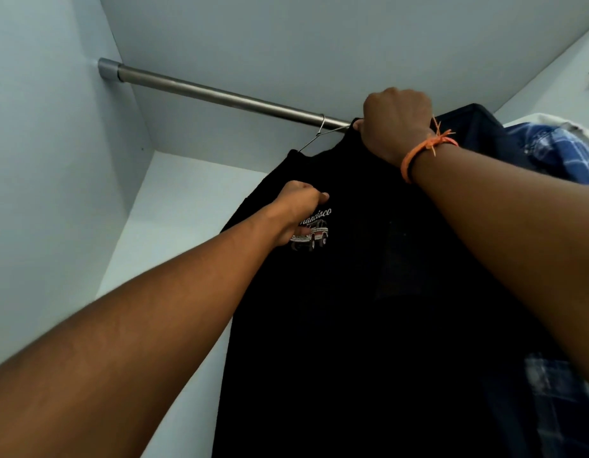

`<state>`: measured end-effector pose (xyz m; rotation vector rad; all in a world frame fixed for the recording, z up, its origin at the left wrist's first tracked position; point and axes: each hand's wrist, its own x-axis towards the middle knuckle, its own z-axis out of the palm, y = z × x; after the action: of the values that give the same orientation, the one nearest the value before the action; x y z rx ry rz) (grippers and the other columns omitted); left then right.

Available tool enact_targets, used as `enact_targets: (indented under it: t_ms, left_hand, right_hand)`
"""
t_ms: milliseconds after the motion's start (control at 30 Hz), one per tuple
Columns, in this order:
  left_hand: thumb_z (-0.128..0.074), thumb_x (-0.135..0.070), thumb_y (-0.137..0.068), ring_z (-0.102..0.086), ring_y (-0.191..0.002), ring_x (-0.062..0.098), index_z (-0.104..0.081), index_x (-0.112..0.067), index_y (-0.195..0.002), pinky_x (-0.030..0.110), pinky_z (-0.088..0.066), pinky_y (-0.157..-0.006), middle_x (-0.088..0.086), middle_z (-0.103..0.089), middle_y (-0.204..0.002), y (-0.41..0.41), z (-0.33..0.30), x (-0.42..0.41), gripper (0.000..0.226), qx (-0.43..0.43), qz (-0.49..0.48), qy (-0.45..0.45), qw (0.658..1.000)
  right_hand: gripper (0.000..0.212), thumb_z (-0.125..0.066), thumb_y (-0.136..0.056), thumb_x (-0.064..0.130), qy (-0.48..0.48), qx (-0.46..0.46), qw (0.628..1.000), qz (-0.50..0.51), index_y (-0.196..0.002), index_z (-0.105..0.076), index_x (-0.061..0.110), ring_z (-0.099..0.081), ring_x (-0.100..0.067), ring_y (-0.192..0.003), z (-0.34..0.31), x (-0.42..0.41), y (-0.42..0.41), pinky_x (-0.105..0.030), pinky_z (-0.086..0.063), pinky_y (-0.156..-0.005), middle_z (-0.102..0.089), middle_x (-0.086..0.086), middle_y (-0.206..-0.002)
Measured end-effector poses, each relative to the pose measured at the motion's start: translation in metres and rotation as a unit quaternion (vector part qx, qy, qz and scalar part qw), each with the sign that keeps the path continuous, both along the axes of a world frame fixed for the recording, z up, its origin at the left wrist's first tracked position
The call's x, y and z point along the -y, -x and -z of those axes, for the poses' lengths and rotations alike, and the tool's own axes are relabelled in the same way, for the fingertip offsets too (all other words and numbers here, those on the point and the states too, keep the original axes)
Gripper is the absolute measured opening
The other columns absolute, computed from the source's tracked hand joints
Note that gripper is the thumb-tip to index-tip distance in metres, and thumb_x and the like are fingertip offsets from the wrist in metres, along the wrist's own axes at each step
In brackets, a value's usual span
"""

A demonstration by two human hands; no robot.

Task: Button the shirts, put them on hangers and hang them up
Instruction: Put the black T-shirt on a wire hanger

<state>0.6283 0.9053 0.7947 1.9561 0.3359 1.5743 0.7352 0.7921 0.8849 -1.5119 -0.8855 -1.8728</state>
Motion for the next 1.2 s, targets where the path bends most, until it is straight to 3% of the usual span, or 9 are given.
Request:
enact_targets:
  t_ms: [133, 233, 333, 467, 667, 800, 967, 1100, 1200]
  left_hand:
    - [-0.056, -0.016, -0.097, -0.051, -0.092, 0.011, -0.056, -0.023, -0.09, 0.037, -0.049, -0.079, -0.004, -0.058, -0.104, 0.011, 0.019, 0.009, 0.01, 0.009, -0.024, 0.006, 1.0]
    - [-0.056, -0.017, -0.097, -0.054, -0.087, 0.009, -0.055, -0.016, -0.122, 0.031, -0.049, -0.069, -0.001, -0.061, -0.107, 0.019, 0.049, 0.026, 0.025, 0.029, -0.017, 0.023, 0.999]
    - [-0.059, -0.02, -0.096, -0.055, -0.102, 0.013, -0.053, -0.019, -0.132, 0.036, -0.05, -0.077, 0.001, -0.061, -0.122, 0.011, 0.097, 0.058, 0.037, 0.03, -0.014, 0.045, 0.998]
    - [-0.057, -0.02, -0.096, -0.057, -0.092, 0.01, -0.054, -0.023, -0.127, 0.032, -0.048, -0.075, -0.006, -0.062, -0.102, -0.004, 0.163, 0.104, 0.031, 0.028, -0.012, 0.096, 0.995]
    - [-0.059, -0.018, -0.095, -0.068, -0.098, 0.016, -0.06, -0.025, -0.117, 0.034, -0.053, -0.083, -0.005, -0.072, -0.109, 0.005, 0.257, 0.18, 0.023, -0.004, 0.001, 0.18, 0.984]
    - [-0.059, -0.014, -0.096, -0.07, -0.101, 0.018, -0.061, -0.024, -0.119, 0.036, -0.055, -0.087, -0.006, -0.073, -0.11, 0.044, 0.303, 0.232, 0.025, -0.008, -0.029, 0.205, 0.978]
    - [-0.057, -0.006, -0.095, -0.07, -0.085, 0.018, -0.064, -0.015, -0.113, 0.031, -0.052, -0.074, 0.0, -0.076, -0.102, 0.115, 0.355, 0.294, 0.022, 0.088, -0.101, 0.225, 0.965]
    - [-0.057, -0.005, -0.094, -0.07, -0.082, 0.018, -0.065, -0.016, -0.108, 0.031, -0.052, -0.073, 0.0, -0.075, -0.099, 0.174, 0.408, 0.355, 0.02, 0.141, -0.161, 0.261, 0.941]
    - [-0.059, -0.007, -0.094, -0.07, -0.084, 0.016, -0.065, -0.018, -0.108, 0.032, -0.053, -0.076, -0.004, -0.075, -0.098, 0.213, 0.45, 0.402, 0.02, 0.144, -0.178, 0.299, 0.926]
  right_hand:
    - [0.029, -0.059, -0.094, 0.022, -0.035, -0.029, 0.996, -0.072, -0.117, -0.059, 0.004, -0.05, -0.043, -0.115, 0.028, 0.007, 0.007, -0.049, -0.046, -0.082, -0.055, -0.019, -0.121]
    - [0.04, -0.063, -0.091, 0.016, -0.022, -0.067, 0.976, -0.207, -0.126, -0.048, 0.005, -0.049, -0.046, -0.116, 0.061, 0.016, 0.005, -0.05, -0.049, -0.084, -0.045, -0.02, -0.13]
    - [0.049, -0.066, -0.089, 0.02, 0.019, -0.145, 0.926, -0.348, -0.132, -0.044, 0.015, -0.054, -0.047, -0.113, 0.109, 0.039, -0.008, -0.049, -0.047, -0.089, -0.043, -0.019, -0.132]
    - [0.04, -0.067, -0.088, 0.023, 0.037, -0.2, 0.855, -0.477, -0.127, -0.056, 0.026, -0.058, -0.039, -0.108, 0.178, 0.07, -0.014, -0.042, -0.048, -0.089, -0.048, -0.012, -0.125]
    - [0.008, -0.071, -0.085, 0.024, 0.043, -0.203, 0.809, -0.55, -0.093, -0.069, 0.025, -0.059, -0.023, -0.099, 0.287, 0.111, -0.008, -0.037, -0.051, -0.087, -0.051, 0.002, -0.112]
    - [0.012, -0.073, -0.083, 0.02, 0.062, -0.266, 0.734, -0.622, -0.077, -0.067, 0.028, -0.059, -0.008, -0.083, 0.352, 0.139, 0.015, -0.027, -0.05, -0.078, -0.053, 0.006, -0.102]
    - [0.013, -0.074, -0.082, 0.017, 0.095, -0.379, 0.636, -0.666, -0.073, -0.07, 0.026, -0.064, -0.005, -0.069, 0.431, 0.171, 0.059, -0.03, -0.055, -0.074, -0.067, 0.005, -0.091]
    - [0.011, -0.073, -0.081, 0.018, 0.122, -0.46, 0.579, -0.662, -0.072, -0.07, 0.023, -0.067, -0.012, -0.08, 0.504, 0.206, 0.12, -0.038, -0.056, -0.08, -0.072, 0.004, -0.083]
    - [0.009, -0.073, -0.082, 0.019, 0.155, -0.501, 0.556, -0.645, -0.073, -0.071, 0.022, -0.066, -0.008, -0.081, 0.557, 0.245, 0.175, -0.031, -0.054, -0.08, -0.072, 0.008, -0.082]
